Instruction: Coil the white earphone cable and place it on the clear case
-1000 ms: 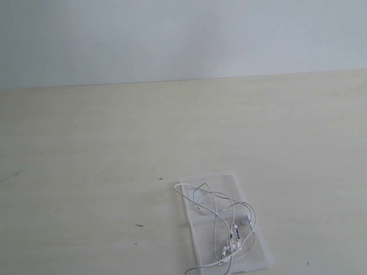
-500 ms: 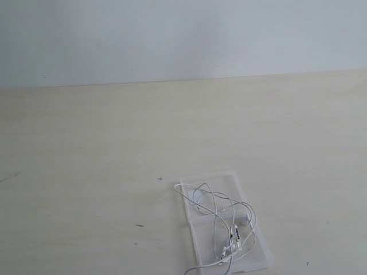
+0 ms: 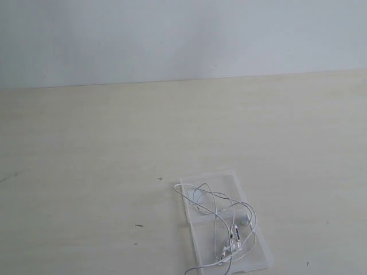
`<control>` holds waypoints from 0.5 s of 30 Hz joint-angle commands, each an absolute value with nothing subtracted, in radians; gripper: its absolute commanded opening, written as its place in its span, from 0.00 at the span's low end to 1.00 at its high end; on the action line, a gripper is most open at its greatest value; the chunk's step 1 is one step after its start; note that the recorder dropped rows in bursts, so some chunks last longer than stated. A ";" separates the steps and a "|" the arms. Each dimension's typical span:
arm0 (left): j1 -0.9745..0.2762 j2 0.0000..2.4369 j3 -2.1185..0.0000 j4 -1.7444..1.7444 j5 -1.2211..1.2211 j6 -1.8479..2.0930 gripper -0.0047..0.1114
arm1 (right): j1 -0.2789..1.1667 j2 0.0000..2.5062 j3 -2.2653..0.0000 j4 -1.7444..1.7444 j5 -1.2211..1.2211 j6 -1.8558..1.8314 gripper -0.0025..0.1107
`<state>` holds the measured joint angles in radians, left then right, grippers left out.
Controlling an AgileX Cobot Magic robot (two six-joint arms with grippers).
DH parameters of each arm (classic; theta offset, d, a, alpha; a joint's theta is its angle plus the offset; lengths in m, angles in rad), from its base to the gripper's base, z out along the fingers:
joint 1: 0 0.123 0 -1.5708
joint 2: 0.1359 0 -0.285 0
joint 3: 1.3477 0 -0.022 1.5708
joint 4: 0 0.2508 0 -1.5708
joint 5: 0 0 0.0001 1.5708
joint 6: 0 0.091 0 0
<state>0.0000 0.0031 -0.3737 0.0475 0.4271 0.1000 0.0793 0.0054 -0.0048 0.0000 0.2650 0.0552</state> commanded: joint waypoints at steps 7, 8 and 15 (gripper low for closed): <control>0.000 0.000 -0.192 0.022 0.419 0.017 0.04 | 0.074 0.000 0.000 0.000 0.261 0.053 0.03; 0.000 0.000 -0.170 0.022 0.407 0.017 0.04 | 0.074 0.000 0.000 0.000 0.261 0.053 0.03; 0.000 0.000 0.000 0.020 0.250 0.015 0.04 | 0.074 0.000 0.000 0.000 0.261 0.053 0.03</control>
